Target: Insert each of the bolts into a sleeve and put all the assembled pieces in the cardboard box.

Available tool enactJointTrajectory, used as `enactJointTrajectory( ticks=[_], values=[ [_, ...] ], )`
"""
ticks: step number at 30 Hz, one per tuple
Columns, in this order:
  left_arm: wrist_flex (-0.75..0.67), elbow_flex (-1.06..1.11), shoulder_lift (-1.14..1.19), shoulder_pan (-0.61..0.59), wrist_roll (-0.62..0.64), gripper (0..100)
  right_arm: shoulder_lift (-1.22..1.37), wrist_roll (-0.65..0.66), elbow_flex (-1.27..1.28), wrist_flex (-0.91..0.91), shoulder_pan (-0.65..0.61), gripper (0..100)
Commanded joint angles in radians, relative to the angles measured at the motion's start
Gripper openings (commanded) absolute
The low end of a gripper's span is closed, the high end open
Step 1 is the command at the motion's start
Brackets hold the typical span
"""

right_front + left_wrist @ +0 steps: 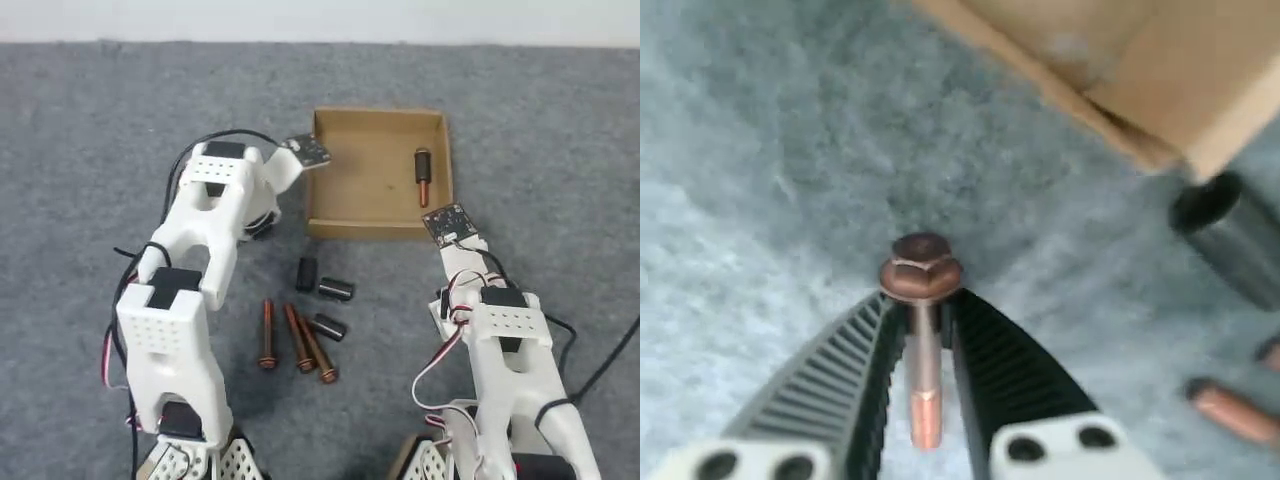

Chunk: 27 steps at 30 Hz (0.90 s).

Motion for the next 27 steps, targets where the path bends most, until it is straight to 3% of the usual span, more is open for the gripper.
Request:
enactJointTrajectory(
  ticks=[1,10,12,19,27],
  values=[
    [0.083,-0.107,-0.020,0.018,0.178,1,-0.041,0.015,-0.006,-0.016,0.008,0.7],
    [0.256,-0.298,-0.025,-0.066,0.858,1,-0.041,0.014,-0.006,-0.015,0.008,0.7],
    [0.253,-0.298,-0.025,-0.095,0.953,1,-0.041,0.014,-0.006,-0.015,0.008,0.7],
    [0.094,-0.209,-0.026,-0.176,0.999,1,-0.051,0.015,0.014,-0.021,0.007,0.7],
    [-0.094,-0.022,-0.032,-0.190,0.993,1,-0.051,0.015,0.014,-0.021,0.007,0.7]
  ],
)
